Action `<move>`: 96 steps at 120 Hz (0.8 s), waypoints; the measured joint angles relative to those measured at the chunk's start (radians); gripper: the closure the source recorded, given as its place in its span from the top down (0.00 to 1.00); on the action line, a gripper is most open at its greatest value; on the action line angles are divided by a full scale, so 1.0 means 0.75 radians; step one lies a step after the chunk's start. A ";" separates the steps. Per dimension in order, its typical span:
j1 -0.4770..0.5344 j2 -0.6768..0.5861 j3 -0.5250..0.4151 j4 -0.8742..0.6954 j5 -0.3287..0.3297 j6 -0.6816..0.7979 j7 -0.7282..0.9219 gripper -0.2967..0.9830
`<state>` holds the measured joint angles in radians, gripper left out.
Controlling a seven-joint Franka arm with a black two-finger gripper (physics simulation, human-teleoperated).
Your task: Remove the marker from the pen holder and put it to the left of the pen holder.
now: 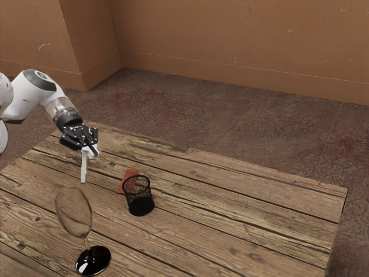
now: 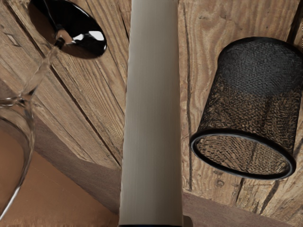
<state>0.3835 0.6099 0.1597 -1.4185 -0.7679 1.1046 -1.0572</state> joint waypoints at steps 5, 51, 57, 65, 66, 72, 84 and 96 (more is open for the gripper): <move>0.013 0.044 0.006 0.001 0.002 0.020 0.011 0.21; 0.034 0.212 0.013 0.074 -0.003 0.188 0.112 0.30; 0.038 0.219 0.011 0.079 -0.004 0.194 0.122 0.32; 0.041 0.223 0.010 0.082 -0.005 0.182 0.135 0.34; 0.041 0.223 0.010 0.082 -0.005 0.178 0.136 0.35; 0.048 0.225 0.010 0.082 -0.007 0.158 0.144 0.37; 0.059 0.274 0.007 0.127 -0.008 0.129 0.159 0.44; 0.083 0.317 -0.005 0.176 -0.008 0.113 0.174 0.55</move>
<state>0.4460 0.8478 0.1558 -1.2865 -0.7743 1.1892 -0.9269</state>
